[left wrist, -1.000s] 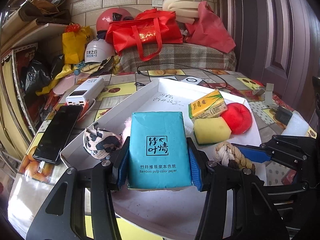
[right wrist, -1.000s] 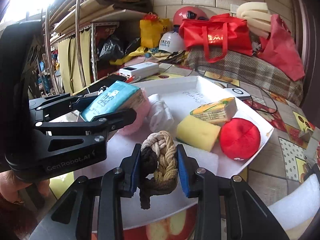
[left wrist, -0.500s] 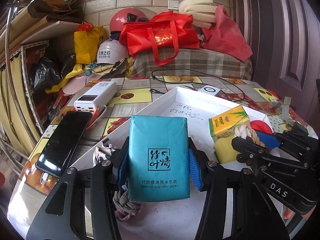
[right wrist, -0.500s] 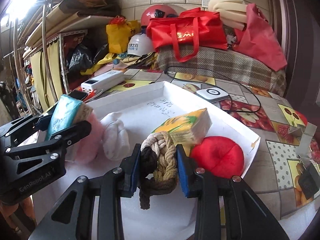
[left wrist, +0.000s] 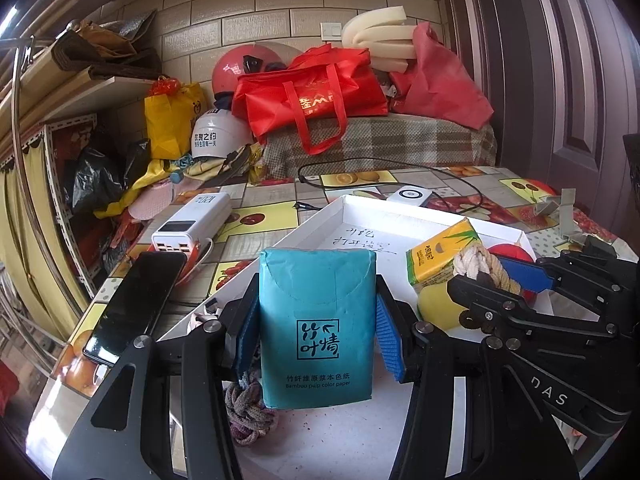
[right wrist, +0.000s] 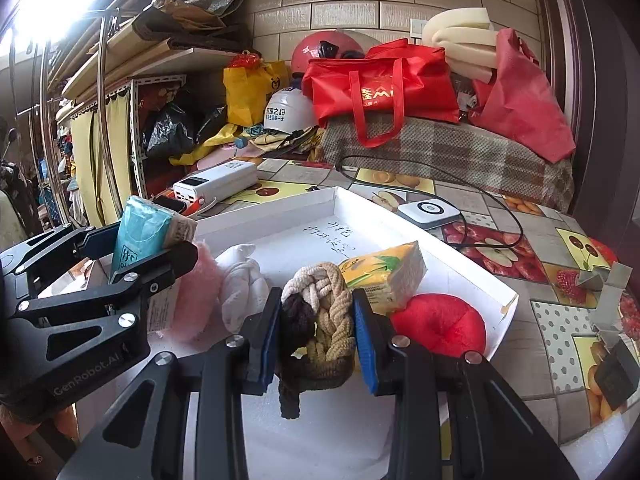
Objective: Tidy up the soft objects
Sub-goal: 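Carry the teal tissue pack and knotted rope into the white box and release both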
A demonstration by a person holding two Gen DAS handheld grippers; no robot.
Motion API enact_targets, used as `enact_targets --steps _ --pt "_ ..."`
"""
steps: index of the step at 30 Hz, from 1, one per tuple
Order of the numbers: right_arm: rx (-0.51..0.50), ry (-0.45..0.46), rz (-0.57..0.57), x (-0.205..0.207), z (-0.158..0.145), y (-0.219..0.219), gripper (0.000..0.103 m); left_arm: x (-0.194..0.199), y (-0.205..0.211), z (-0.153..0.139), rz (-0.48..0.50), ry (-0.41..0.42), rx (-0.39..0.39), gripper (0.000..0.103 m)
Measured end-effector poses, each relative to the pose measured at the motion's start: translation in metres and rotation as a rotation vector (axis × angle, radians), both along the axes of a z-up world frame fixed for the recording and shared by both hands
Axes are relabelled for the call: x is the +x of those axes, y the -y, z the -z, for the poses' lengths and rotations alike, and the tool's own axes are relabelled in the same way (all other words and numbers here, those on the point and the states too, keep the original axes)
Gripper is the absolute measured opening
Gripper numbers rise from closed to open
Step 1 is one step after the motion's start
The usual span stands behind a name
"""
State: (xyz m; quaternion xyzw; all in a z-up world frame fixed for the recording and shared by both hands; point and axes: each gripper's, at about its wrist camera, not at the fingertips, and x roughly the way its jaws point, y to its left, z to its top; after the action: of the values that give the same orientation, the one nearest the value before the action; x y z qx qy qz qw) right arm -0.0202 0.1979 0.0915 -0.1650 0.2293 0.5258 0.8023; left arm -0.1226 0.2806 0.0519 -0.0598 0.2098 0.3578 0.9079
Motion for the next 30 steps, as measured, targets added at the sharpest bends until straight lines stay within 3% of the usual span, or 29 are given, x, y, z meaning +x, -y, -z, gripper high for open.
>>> enact_targets --steps 3,8,10,12,14,18,26,30 --pt "0.003 0.01 0.0 -0.002 0.0 0.001 0.035 -0.001 0.0 0.0 -0.005 0.004 -0.003 0.051" --pt "0.01 0.045 0.011 -0.007 -0.001 0.002 0.065 -0.009 -0.002 -0.002 -0.05 0.04 0.0 0.055" --pt "0.027 0.044 0.031 -0.005 -0.002 0.006 0.082 -0.015 -0.005 -0.003 -0.086 0.063 -0.009 0.082" --pt "0.056 0.026 0.057 0.0 -0.004 0.012 0.084 -0.019 -0.01 -0.003 -0.108 0.08 -0.027 0.096" --pt "0.083 0.015 0.071 0.003 -0.006 0.017 0.088 -0.022 -0.012 -0.003 -0.119 0.092 -0.036 0.101" --pt "0.101 0.029 0.077 0.0 -0.007 0.019 0.103 -0.026 -0.009 -0.004 -0.139 0.108 -0.016 0.102" --pt "0.162 0.091 0.083 -0.01 -0.014 0.029 0.103 -0.039 0.006 -0.008 -0.156 0.166 0.066 0.103" --pt "0.187 0.144 0.102 -0.02 -0.017 0.037 0.103 -0.042 0.012 -0.008 -0.149 0.17 0.061 0.103"
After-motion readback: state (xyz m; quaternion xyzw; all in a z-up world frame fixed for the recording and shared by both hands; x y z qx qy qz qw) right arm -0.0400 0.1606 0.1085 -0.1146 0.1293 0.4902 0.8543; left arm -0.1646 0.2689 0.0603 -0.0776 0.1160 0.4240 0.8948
